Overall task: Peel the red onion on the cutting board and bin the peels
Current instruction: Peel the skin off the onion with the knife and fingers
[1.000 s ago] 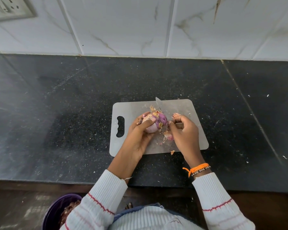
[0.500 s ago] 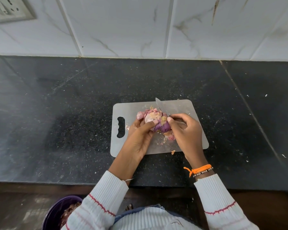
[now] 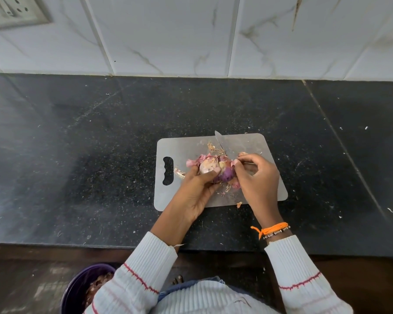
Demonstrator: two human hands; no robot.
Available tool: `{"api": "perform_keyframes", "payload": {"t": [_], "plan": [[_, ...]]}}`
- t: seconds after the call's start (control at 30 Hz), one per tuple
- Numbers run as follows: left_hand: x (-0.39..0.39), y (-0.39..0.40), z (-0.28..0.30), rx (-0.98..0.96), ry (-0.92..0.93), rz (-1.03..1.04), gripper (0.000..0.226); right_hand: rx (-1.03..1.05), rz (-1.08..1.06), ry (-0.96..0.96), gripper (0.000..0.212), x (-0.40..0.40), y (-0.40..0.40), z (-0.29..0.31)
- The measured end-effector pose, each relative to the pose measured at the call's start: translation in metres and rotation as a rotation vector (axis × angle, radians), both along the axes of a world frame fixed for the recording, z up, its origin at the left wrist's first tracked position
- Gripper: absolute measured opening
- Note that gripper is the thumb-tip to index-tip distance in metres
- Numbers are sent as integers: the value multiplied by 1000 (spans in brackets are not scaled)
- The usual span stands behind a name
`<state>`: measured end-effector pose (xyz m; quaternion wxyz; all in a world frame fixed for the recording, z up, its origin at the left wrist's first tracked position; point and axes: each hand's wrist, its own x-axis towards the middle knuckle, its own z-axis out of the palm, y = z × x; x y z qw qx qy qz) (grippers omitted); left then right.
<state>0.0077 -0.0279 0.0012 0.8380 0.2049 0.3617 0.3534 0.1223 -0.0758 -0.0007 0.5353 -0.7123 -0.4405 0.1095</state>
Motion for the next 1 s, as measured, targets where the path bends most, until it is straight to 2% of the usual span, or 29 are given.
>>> {"api": "perform_keyframes", "payload": {"t": [0.17,0.23,0.43,0.53,0.63,0.73,0.9,1.0], "plan": [[0,0,-2,35,-74,51,41,-11,7,142,6,-4,1,-1],[1,-2,-3,61,-81,42,42,-43,22,100,13,-5,3,-6],[0,-2,-3,12,-61,83,43,-67,-2,-88,6,3,2,-14],[-2,0,-5,-52,-110,120,43,-123,-5,-153,8,9,0,-20],[-6,3,-3,-62,-186,101,31,-180,-13,-190,11,14,-2,-26],[-9,4,1,-57,-228,76,24,-159,-10,-172,11,16,-3,-25],[-3,2,-2,-10,-203,105,40,-41,-4,-73,12,10,0,-17],[0,2,-4,11,-177,141,41,60,31,-43,7,6,0,-4]]}}
